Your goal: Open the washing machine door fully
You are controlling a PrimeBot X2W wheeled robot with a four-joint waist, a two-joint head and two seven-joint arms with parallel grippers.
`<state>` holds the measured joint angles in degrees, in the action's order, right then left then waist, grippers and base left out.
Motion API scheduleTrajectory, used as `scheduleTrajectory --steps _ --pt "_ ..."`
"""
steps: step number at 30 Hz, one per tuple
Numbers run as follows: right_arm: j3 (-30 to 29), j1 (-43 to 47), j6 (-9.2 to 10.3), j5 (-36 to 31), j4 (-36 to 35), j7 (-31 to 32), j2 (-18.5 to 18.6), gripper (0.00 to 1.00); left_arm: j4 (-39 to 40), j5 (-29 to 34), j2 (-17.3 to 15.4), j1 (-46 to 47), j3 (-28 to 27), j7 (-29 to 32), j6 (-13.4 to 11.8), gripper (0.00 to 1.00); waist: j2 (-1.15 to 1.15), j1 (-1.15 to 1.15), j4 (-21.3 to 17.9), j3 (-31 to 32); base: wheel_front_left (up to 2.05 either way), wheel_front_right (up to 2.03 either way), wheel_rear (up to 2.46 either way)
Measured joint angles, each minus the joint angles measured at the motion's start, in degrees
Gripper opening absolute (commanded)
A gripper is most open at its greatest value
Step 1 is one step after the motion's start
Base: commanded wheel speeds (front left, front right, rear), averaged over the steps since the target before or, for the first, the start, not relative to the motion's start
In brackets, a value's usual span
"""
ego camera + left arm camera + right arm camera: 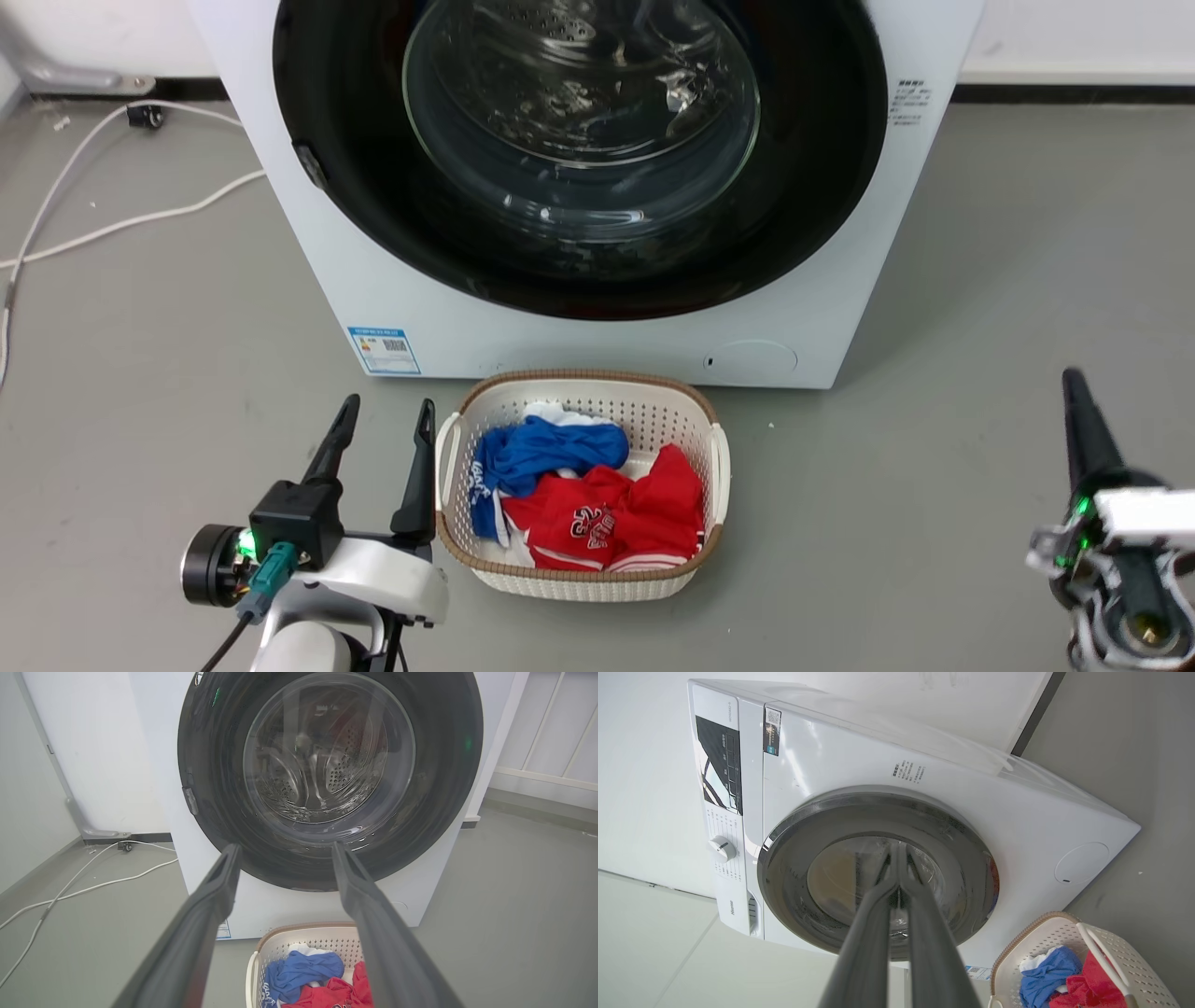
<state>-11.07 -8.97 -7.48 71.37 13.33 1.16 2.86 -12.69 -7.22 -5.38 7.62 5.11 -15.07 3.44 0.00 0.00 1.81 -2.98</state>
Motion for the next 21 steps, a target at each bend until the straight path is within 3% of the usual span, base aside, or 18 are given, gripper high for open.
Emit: scheduleTrajectory --steps 7,9,10,21 --pt "-6.5 -12.3 0.0 12.6 8.4 6.8 0.6 0.0 1.6 -0.7 0.5 1.8 -1.1 0.0 -0.1 1.0 0.0 0.0 0.0 -4.1 0.0 0.0 0.0" --pt "-7.5 -16.7 0.0 14.2 11.3 8.8 2.0 0.0 2.1 -0.9 0.7 2.8 -1.2 0.0 0.0 1.0 0.0 0.0 0.0 -5.8 0.0 0.0 0.0" --pt "-8.2 -23.1 0.0 15.6 16.0 11.0 4.5 0.0 3.2 -1.1 1.1 4.8 -1.3 0.0 0.1 1.0 0.0 0.0 0.3 -8.5 0.0 0.0 0.0" --pt "-4.5 -47.2 0.0 13.8 32.3 20.6 13.1 0.0 6.3 -1.3 2.0 11.0 0.1 0.0 1.1 1.0 0.0 0.01 2.6 -18.1 0.0 0.0 0.0"
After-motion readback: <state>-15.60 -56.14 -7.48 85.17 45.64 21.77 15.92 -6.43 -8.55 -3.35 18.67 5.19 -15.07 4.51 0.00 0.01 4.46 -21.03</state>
